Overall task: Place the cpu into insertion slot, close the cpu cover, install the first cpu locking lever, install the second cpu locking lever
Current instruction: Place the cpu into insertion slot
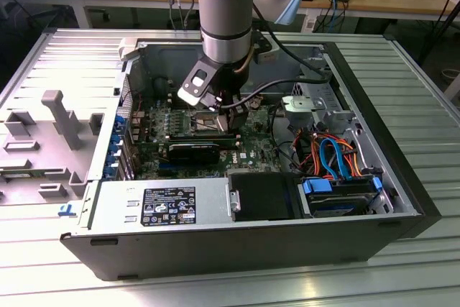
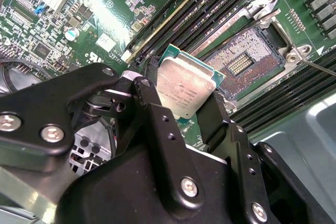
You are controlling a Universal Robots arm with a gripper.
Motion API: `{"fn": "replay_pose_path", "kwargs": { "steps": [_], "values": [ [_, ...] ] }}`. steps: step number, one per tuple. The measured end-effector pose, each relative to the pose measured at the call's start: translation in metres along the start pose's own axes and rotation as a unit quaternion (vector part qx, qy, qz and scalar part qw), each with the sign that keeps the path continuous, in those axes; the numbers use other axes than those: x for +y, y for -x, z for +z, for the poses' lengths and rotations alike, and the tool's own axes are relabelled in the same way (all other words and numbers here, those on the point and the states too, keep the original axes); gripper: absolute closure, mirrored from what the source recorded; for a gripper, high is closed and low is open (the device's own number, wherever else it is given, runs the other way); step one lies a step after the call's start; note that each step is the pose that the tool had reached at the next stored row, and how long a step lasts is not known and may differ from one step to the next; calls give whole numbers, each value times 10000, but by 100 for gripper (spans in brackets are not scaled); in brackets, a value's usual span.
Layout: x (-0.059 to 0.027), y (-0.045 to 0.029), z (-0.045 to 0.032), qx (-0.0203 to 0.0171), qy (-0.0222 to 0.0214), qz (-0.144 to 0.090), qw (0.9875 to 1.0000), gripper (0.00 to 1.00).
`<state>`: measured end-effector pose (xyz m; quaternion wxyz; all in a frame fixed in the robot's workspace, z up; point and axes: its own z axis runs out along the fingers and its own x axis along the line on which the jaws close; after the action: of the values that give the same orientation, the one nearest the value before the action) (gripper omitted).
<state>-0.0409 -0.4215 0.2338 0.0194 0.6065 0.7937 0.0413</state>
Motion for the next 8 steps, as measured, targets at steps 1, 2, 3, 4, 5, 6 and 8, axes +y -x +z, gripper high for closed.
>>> {"fn": "replay_pose_path", "kwargs": {
  "steps": [1, 2, 3, 4, 5, 6, 8],
  "values": [
    [0, 0, 1, 0, 0, 3, 10000, 46],
    [0, 0, 1, -1, 0, 6, 10000, 46],
    [0, 0, 2, -1, 0, 9, 10000, 46],
    [0, 0, 3, -1, 0, 12, 10000, 46],
    [0, 0, 4, -1, 0, 15, 10000, 46],
    [0, 0, 5, -2, 1, 18, 10000, 46],
    [-1, 0, 6, -2, 1, 25, 10000, 46]
  ]
}}
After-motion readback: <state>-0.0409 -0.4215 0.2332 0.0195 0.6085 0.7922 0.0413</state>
